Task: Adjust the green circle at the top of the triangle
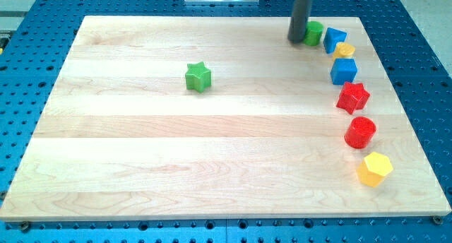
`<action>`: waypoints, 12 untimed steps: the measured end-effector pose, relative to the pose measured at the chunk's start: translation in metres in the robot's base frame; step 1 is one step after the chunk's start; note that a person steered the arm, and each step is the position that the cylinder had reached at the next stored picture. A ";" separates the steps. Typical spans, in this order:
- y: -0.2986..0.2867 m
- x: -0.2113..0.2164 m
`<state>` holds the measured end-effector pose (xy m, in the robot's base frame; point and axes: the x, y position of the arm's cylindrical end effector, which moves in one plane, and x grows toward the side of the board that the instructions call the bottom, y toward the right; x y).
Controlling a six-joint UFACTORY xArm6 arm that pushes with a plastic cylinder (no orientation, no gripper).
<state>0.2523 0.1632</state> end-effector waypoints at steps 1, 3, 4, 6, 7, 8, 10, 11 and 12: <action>0.000 -0.017; -0.003 -0.026; -0.018 0.005; 0.002 0.005; 0.015 0.001; 0.020 -0.006; 0.024 -0.036; 0.045 -0.038; 0.050 -0.038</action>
<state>0.2141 0.2137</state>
